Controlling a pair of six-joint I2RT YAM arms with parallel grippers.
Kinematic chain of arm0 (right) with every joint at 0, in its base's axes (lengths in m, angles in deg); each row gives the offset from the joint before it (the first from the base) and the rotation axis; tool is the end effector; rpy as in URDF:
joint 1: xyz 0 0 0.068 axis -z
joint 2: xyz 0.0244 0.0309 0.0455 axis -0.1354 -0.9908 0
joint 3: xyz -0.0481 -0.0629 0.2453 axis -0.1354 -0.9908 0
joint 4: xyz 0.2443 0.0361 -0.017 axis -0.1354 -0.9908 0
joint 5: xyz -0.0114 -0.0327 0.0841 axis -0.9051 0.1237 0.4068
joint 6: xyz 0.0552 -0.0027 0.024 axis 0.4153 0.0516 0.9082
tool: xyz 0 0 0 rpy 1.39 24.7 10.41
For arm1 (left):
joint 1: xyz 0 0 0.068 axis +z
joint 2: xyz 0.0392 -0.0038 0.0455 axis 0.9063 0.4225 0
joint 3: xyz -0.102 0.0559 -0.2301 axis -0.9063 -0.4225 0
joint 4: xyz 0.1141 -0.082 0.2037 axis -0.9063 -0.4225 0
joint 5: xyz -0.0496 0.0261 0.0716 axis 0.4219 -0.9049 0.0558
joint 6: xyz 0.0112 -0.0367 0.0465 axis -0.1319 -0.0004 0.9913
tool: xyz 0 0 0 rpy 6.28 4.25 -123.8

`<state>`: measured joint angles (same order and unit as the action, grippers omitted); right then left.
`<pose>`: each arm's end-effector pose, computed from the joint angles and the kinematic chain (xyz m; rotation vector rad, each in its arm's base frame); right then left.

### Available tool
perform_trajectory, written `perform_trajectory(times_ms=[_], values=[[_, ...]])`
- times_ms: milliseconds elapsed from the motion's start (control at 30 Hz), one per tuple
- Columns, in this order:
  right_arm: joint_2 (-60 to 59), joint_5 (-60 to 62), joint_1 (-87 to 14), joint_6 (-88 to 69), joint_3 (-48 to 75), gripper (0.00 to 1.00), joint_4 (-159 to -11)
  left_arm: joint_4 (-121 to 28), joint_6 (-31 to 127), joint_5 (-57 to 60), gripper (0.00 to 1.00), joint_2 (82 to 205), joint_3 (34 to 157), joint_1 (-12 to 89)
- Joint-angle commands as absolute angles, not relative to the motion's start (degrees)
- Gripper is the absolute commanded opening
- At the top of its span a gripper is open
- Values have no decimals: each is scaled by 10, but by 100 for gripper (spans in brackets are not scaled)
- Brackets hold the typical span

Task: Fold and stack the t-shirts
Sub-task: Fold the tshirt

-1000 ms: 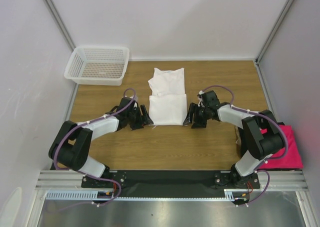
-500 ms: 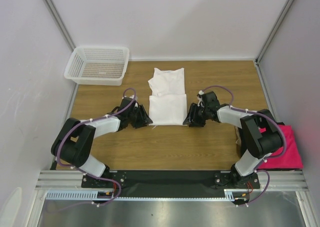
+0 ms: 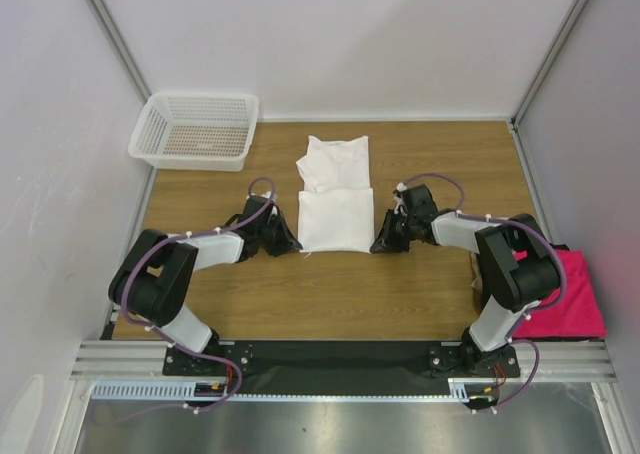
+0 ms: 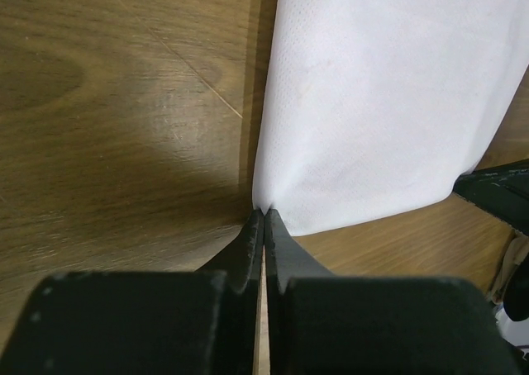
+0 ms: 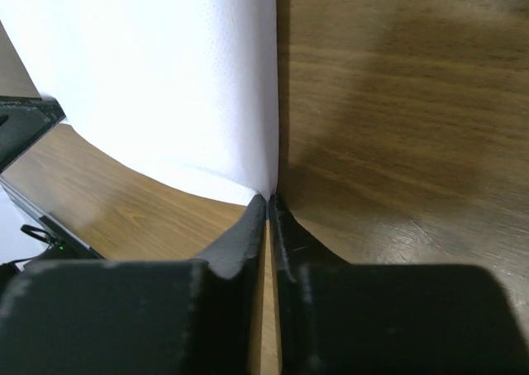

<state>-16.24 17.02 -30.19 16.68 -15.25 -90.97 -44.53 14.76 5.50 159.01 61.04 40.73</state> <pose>0.2779 0.1336 0.1257 0.0884 2.6832 0.8630 0.2572 -0.1266 0.1232 -0.3482 2.5451 -0.7671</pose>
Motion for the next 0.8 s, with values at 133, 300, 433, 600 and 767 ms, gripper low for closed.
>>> perform_trajectory(times_ms=[133, 300, 433, 600, 767], values=[[-169, 161, -306, 166, -170, 0, -924, -485, 176, 39, 0, 1591, 595, 401], [-137, 160, -312, 149, -220, 0, -959, -540, 191, 29, 0, 1542, 579, 384], [-85, 161, -318, 149, -277, 0, -980, -582, 190, 27, 0, 1488, 541, 364], [18, 167, -341, 178, -338, 0, -1032, -681, 179, 17, 0, 1378, 505, 342], [133, 169, -381, 230, -364, 0, -1099, -804, 148, 32, 0, 1253, 491, 333]])
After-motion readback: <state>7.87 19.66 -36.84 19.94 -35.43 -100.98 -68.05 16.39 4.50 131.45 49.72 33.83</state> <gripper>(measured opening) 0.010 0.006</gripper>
